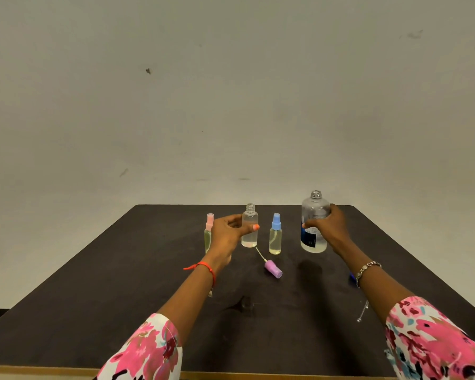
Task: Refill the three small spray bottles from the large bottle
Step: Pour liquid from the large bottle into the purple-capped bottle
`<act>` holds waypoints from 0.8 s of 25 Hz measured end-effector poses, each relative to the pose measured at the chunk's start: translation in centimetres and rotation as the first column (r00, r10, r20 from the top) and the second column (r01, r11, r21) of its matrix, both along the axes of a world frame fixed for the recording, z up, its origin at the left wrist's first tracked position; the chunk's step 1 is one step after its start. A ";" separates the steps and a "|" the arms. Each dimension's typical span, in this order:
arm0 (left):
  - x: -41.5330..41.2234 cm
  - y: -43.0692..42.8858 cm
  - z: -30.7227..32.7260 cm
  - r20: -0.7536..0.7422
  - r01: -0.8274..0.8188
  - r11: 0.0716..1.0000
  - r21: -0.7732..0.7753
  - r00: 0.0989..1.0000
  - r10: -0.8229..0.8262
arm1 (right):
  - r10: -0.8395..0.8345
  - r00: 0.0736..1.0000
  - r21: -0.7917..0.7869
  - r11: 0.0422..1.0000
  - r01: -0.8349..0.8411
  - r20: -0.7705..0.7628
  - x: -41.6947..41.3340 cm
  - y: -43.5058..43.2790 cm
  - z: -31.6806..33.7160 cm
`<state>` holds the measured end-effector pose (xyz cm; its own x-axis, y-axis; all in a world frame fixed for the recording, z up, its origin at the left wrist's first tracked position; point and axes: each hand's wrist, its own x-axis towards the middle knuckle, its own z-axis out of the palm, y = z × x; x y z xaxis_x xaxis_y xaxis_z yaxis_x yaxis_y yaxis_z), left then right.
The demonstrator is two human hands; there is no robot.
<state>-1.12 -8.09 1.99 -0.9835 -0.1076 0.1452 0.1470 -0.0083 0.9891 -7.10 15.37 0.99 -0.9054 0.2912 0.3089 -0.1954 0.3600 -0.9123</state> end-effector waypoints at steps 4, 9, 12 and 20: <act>-0.1 0.1 -0.3 0.017 -0.011 1.000 0.002 1.000 0.011 | -0.011 0.999 0.058 0.998 0.008 0.043 -0.4 0.7 -1.1; 0.1 0.2 -0.1 0.022 -0.016 1.000 0.011 1.000 0.016 | -0.040 0.996 0.099 0.995 0.033 0.076 -0.4 0.8 -2.2; 0.2 0.1 -0.1 0.018 -0.013 1.000 0.020 1.000 0.013 | -0.045 0.995 0.106 0.994 0.035 0.094 -0.4 0.9 -2.5; 0.2 0.1 0.2 0.022 -0.030 1.000 0.003 0.999 0.030 | -0.159 0.900 0.268 0.921 0.283 -0.406 0.8 -1.3 -0.3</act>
<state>-0.91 -7.99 2.22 -0.9829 -0.1375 0.1228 0.1250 -0.0079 0.9921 -6.33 14.05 0.68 -0.6300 0.3015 0.7157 -0.3763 0.6877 -0.6209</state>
